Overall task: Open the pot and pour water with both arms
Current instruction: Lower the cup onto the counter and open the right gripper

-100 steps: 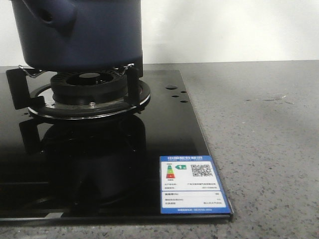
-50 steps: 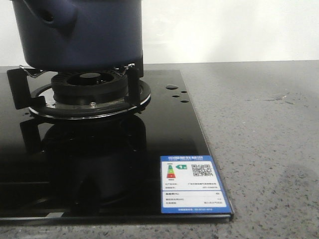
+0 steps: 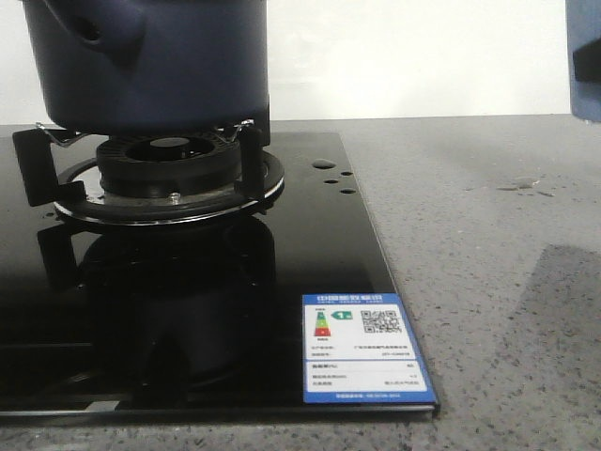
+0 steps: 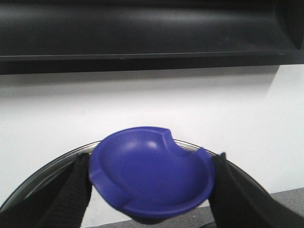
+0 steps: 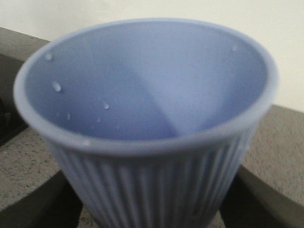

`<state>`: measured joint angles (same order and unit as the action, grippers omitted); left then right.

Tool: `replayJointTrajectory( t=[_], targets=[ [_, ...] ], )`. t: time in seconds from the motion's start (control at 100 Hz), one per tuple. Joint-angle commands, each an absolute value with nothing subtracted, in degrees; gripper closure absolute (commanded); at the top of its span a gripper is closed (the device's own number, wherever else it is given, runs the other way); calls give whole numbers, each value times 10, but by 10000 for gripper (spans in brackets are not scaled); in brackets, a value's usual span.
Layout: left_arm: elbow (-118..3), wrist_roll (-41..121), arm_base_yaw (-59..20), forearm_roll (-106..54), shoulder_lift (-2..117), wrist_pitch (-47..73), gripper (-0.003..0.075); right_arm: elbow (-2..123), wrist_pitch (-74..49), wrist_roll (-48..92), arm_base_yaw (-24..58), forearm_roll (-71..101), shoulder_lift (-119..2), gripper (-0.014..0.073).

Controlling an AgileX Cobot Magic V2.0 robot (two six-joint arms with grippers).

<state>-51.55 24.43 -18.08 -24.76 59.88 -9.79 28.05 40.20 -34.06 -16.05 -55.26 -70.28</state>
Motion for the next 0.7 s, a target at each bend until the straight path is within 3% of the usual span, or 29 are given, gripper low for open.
replayJointTrajectory(
  t=[0.0, 0.69],
  targets=[
    [-537, 243, -180, -247, 585, -157, 391, 283, 469, -303, -173, -496, -709, 300],
    [-537, 243, -180, -247, 585, -157, 391, 283, 542, -279, -175, -476, -823, 300]
  ],
)
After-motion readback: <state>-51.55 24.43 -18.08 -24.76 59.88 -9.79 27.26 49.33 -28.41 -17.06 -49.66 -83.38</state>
